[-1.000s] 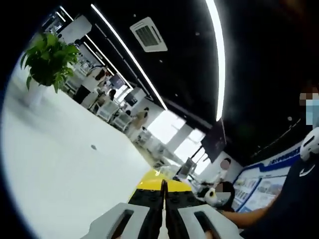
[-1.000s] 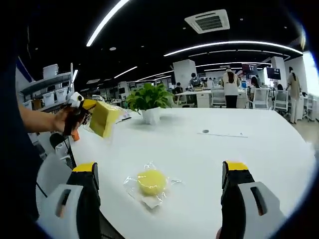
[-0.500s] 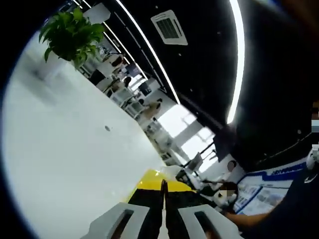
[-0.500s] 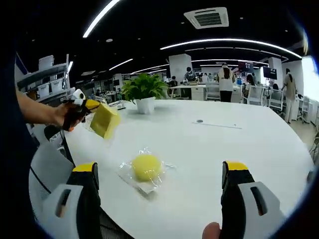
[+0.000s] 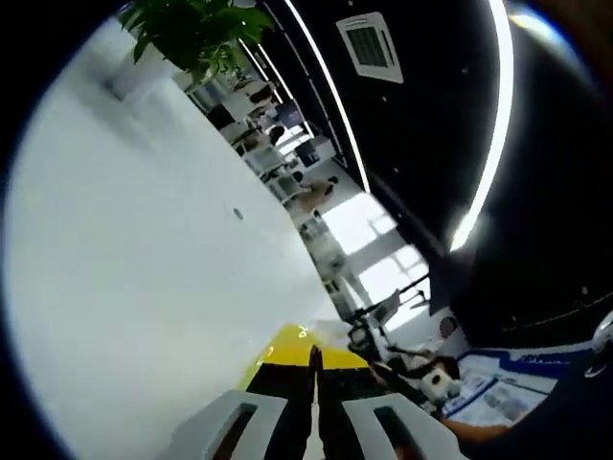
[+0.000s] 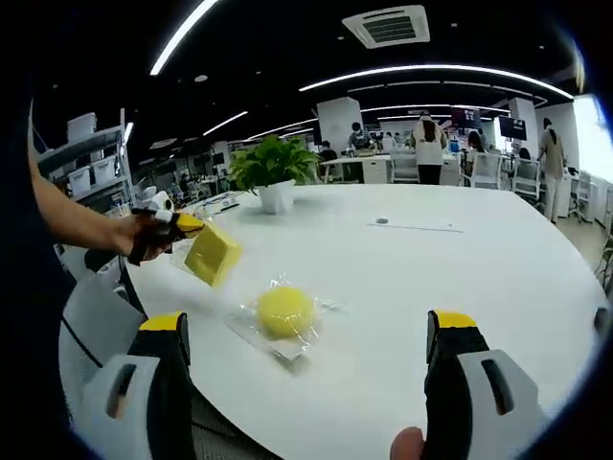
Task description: Compare the silicone blocks by pressing each to a similar depth, holding the contact briefly, and releasing to observe deformation and rebound differences across the visible hardness samples.
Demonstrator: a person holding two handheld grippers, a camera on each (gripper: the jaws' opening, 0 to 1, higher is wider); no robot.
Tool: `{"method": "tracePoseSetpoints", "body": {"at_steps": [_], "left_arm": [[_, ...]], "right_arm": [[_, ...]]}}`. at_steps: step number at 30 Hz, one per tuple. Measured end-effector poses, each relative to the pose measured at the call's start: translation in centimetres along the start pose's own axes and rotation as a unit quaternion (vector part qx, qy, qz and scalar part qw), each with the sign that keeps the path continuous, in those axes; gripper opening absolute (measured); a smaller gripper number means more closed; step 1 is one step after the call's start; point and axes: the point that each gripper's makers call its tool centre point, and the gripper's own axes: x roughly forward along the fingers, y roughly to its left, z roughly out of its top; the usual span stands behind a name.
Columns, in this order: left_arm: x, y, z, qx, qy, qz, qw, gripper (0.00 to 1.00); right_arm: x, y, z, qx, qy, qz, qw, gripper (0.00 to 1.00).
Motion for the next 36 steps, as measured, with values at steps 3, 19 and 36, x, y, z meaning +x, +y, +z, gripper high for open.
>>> {"method": "tracePoseSetpoints", "body": {"at_steps": [3,19,36], "left_arm": [[0.1,0.6,-0.2,0.009,0.002,0.014,0.9999,0.00],[-1.5,7.3,-0.9,0.191,0.052,0.159,0.9672,0.00],[-2.6,11.8,-1.2,0.190,0.052,0.209,0.9580,0.00]], "right_arm": [[0.0,0.0,-0.2,0.003,0.004,-0.003,1.0000,0.96],[-0.3,0.3,-2.5,0.014,0.031,-0.012,0.9994,0.96],[-0.3,-0.5,-3.1,0.061,0.036,-0.020,0.9973,0.96]]}}
